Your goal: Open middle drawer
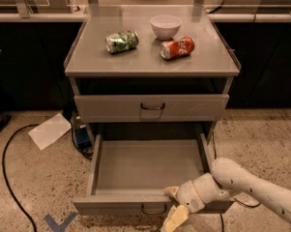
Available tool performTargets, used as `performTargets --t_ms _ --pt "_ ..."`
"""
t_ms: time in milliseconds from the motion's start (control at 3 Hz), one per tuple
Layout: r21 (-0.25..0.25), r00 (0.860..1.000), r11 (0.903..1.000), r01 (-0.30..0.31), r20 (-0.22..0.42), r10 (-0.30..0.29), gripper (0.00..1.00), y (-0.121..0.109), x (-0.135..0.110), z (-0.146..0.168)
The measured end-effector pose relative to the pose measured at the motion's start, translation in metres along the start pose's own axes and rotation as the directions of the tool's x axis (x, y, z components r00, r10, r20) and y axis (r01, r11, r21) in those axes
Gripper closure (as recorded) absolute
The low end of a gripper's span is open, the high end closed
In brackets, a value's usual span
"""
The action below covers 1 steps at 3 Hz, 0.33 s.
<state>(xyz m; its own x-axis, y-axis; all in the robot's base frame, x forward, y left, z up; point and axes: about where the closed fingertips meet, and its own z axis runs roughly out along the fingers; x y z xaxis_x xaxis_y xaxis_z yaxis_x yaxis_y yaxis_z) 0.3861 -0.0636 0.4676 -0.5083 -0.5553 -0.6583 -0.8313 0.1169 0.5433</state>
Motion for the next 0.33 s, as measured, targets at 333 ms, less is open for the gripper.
performTargets --t_ms 333 --pt "0.0 1.0 1.0 0.0 0.0 0.0 0.0 0.0 0.0 0.0"
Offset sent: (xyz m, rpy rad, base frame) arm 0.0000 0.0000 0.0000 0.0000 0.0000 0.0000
